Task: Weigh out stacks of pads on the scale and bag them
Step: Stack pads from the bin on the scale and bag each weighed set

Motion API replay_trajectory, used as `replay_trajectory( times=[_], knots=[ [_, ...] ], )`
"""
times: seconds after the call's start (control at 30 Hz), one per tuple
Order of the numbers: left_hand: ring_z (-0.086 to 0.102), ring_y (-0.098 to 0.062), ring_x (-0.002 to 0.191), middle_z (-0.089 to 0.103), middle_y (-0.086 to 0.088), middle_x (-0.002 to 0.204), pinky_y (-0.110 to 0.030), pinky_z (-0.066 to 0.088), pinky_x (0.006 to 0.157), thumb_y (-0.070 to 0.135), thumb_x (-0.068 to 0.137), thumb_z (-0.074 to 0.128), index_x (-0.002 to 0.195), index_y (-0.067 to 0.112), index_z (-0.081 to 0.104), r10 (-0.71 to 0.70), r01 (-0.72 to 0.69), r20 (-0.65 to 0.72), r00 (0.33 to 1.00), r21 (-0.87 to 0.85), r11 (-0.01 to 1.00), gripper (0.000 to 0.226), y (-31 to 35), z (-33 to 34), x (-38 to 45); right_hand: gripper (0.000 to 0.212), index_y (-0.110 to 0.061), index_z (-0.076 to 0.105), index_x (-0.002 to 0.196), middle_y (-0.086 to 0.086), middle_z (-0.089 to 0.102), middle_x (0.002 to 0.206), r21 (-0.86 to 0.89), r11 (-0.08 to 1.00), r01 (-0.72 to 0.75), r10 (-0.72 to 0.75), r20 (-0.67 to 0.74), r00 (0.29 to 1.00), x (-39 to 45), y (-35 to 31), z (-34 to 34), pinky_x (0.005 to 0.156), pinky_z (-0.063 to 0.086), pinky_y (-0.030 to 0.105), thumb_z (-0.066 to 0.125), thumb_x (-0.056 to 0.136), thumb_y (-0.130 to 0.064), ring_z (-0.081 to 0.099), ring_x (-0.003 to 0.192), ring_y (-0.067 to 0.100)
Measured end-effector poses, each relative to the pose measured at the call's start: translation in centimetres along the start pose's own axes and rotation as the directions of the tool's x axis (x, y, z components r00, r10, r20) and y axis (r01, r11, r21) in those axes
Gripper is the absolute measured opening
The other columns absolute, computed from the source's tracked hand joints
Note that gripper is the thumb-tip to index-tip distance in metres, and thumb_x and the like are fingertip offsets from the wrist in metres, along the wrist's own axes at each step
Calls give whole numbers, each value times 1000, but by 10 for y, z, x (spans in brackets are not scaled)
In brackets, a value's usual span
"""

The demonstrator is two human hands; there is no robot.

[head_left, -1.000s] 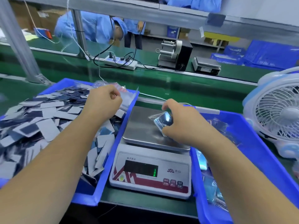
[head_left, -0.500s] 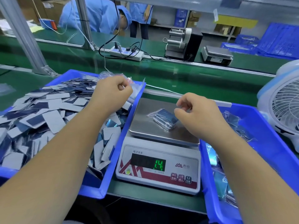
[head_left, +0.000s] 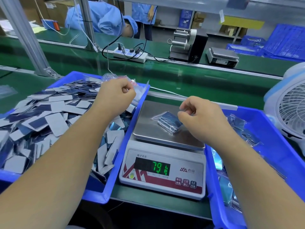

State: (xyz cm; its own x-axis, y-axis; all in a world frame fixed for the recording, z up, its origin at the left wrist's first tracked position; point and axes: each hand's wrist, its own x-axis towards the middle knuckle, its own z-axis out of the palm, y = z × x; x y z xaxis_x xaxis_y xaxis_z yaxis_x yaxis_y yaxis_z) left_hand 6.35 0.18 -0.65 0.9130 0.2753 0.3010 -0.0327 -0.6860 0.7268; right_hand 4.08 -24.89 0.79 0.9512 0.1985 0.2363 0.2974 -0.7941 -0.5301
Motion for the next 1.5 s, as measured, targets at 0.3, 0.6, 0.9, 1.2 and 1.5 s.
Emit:
replay_trajectory(
  times=[0.3, 0.6, 0.9, 1.2, 1.5],
  knots=[
    [45, 0, 53, 51, 16, 50, -20, 37, 55, 17, 87, 54, 73, 24, 64, 37, -37, 28, 999, 1, 999, 19, 9, 4, -4, 37, -32, 59, 106, -6, 59, 96, -236, 958, 161, -132, 133, 982, 0, -12, 14, 75, 47, 34, 61, 82, -60, 55, 90, 18],
    [49, -11, 60, 60, 2, 64, -24, 40, 54, 17, 89, 54, 71, 24, 65, 49, -52, 49, 998, 52, 997, 22, 4, 3, -5, 21, -32, 53, 90, -9, 60, 73, -327, 945, -18, -13, -92, 996, 3, 25, -39, 50, 34, 26, 63, 77, -46, 54, 72, 16],
    [54, -16, 65, 61, 5, 65, -26, 40, 55, 20, 89, 55, 73, 27, 66, 35, -42, 97, 995, 77, 996, 21, 1, 8, -3, 26, -13, 63, 79, 6, 69, 85, -480, 802, -356, 445, 83, 892, -14, 90, -71, 75, 54, 33, 64, 84, -39, 64, 86, 27],
    [56, -16, 68, 64, 6, 70, -27, 43, 58, 16, 87, 52, 76, 22, 66, -5, -4, 123, 992, 78, 997, 19, 7, 4, -5, 12, -26, 63, 81, -6, 67, 84, -457, 857, -237, 267, 0, 964, 6, 53, -56, 63, 47, 31, 61, 85, -37, 57, 75, 18],
    [55, -21, 104, 57, 2, 123, -30, 46, 82, 42, 78, 72, 123, 30, 61, -115, -49, 351, 929, 425, 904, 48, -11, -25, 3, 21, -26, 55, 84, -11, 61, 81, -371, 915, 159, -80, 220, 972, 19, -37, 5, 68, 53, 32, 57, 86, -47, 58, 78, 15]
  ],
)
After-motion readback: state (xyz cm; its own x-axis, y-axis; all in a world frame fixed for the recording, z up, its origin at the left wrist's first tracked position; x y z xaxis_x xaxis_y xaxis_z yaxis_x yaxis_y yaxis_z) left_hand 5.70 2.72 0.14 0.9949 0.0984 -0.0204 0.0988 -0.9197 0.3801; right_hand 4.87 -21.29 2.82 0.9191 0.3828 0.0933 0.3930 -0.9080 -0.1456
